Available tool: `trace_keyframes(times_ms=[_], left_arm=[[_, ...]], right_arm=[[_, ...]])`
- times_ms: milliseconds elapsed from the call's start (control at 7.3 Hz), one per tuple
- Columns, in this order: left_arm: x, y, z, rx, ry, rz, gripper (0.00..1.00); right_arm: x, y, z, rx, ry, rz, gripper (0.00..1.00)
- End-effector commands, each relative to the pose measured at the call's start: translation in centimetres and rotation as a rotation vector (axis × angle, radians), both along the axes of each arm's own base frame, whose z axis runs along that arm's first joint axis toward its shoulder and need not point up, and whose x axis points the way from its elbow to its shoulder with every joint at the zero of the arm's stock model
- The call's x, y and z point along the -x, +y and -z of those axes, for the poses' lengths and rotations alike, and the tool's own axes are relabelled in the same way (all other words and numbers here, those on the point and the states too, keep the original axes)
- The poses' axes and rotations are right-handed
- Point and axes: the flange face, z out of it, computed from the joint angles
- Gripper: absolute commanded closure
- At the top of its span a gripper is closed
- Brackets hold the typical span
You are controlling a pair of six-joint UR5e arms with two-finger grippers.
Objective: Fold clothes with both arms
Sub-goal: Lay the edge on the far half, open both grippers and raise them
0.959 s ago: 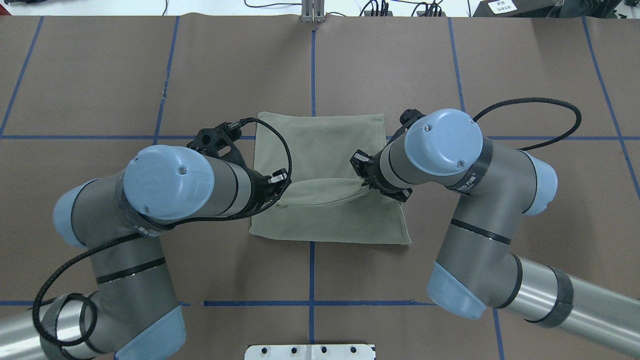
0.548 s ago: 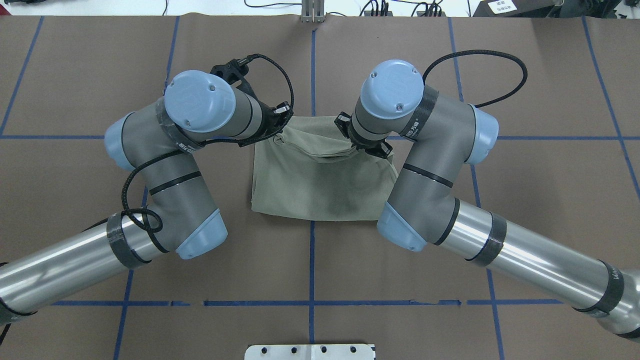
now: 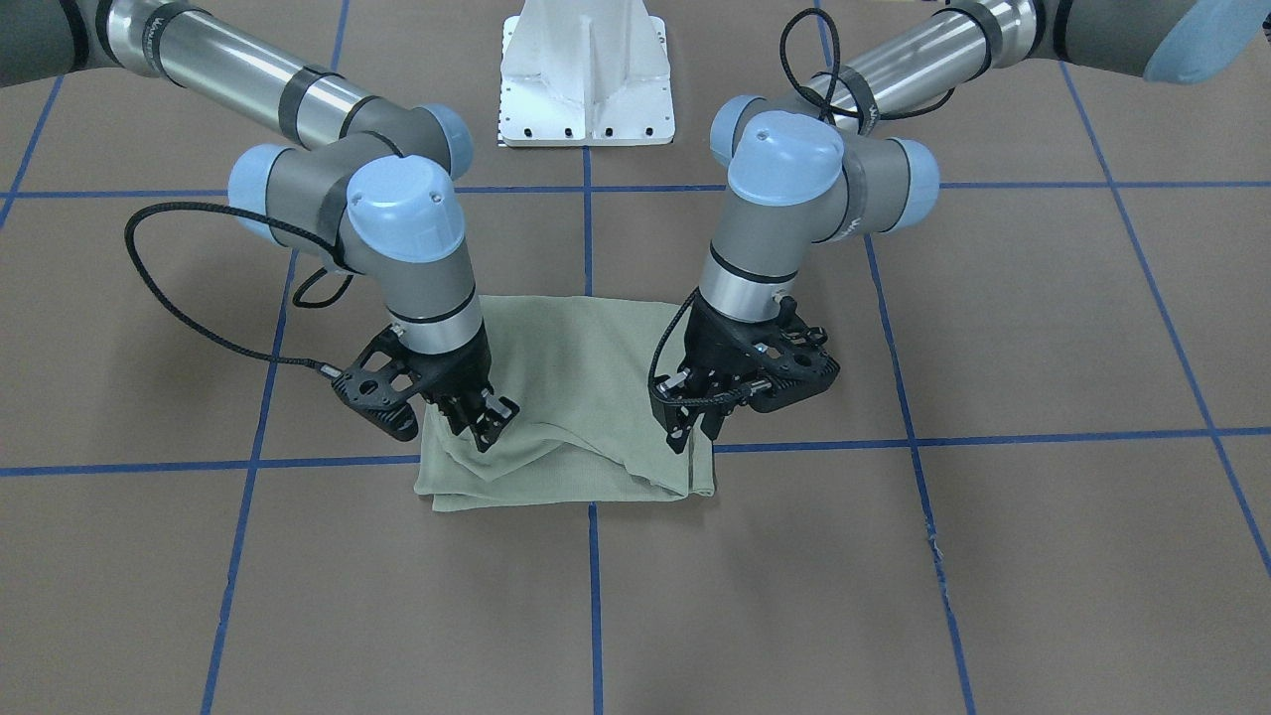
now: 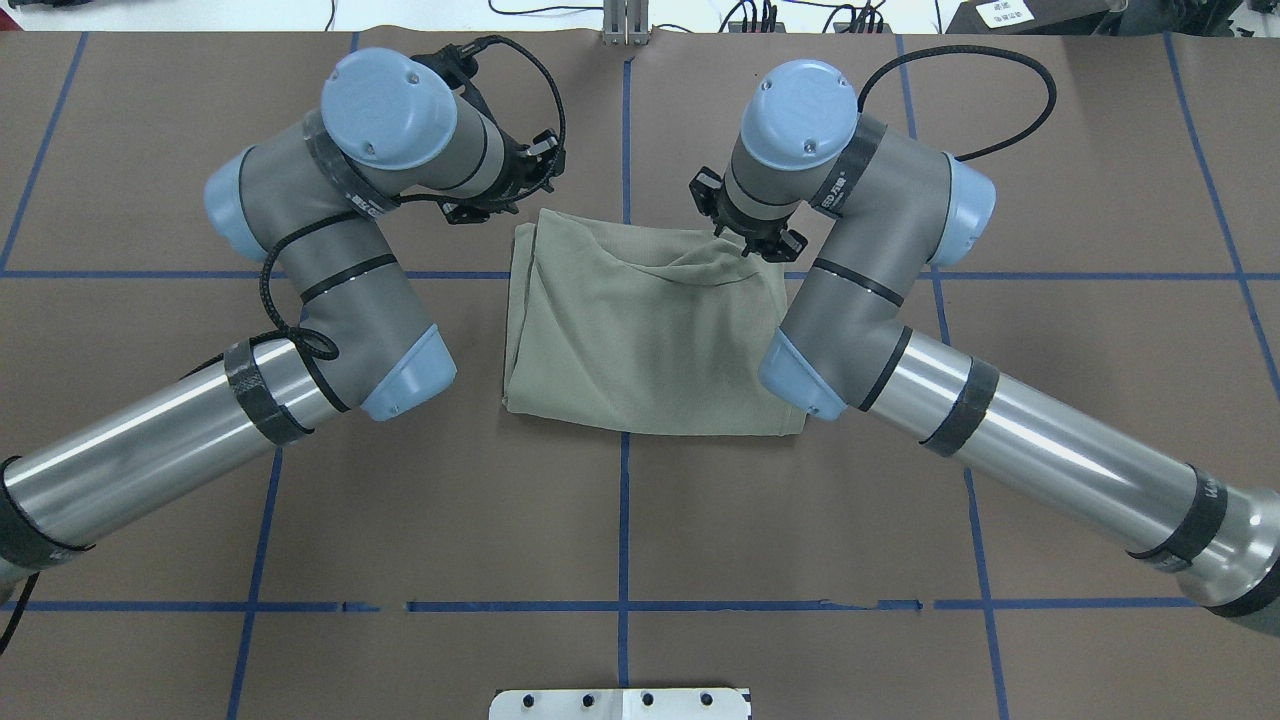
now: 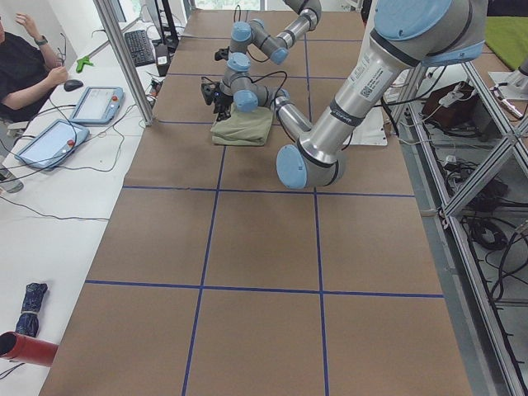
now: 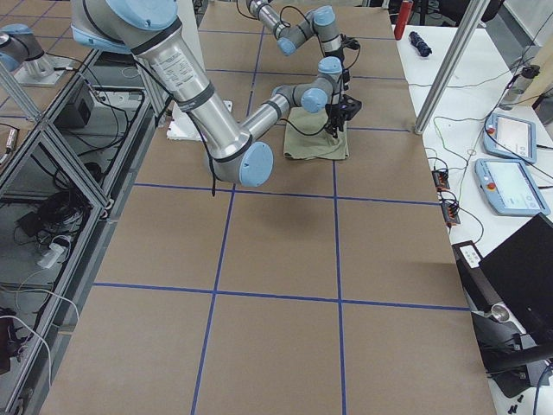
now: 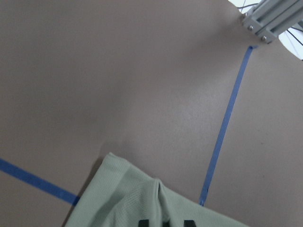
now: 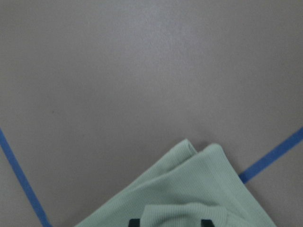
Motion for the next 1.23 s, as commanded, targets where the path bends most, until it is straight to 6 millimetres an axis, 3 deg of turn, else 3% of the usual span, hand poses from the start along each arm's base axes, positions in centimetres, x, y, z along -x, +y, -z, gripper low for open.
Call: trace_keyframes(times_ms=[0,137,274,411,548,685,822,959,1095], left_arm=[[2.0,-1.6,-2.1,-0.011,-0.031,-0.014,0.00],[2.4,-1.4,-3.2,-0.034,-0.056,-0.039,0.00],[5.3,-0.6,-4.9,-0.132,-0.100,-0.134,0.00],[10.1,0.2,-7.6,-0.211,-0.133,-0.203,0.00],[15.4,0.5,-9.8,-0.267,-0.180,-0.204,0.00],[19.9,0.4,-12.6,-0.366,-0.281,-0.267,0.00],[25.9,-1.0,-16.6,-0.385,-0.381,-0.335,0.00],[32.2,-2.8,-18.7,-0.428,-0.505,-0.406,0.00],[38.8,-2.9,-22.2,-0.465,-0.595,-0.467,0.00]], right_arm=[[-1.9,-3.4,-2.2,-0.009,0.009,0.036,0.00],[-3.0,-3.9,-1.9,-0.022,-0.007,0.083,0.00],[-6.6,-5.7,-2.0,-0.045,-0.028,0.155,0.00],[-11.8,-7.7,-3.9,-0.085,-0.033,0.222,0.00],[-18.5,-9.0,-7.4,-0.167,0.023,0.290,0.00],[-23.8,-8.8,-10.2,-0.230,0.103,0.388,0.00],[-30.5,-9.0,-12.1,-0.284,0.183,0.493,0.00],[-36.5,-8.6,-14.8,-0.322,0.240,0.588,0.00],[-41.1,-7.5,-18.3,-0.355,0.273,0.674,0.00]])
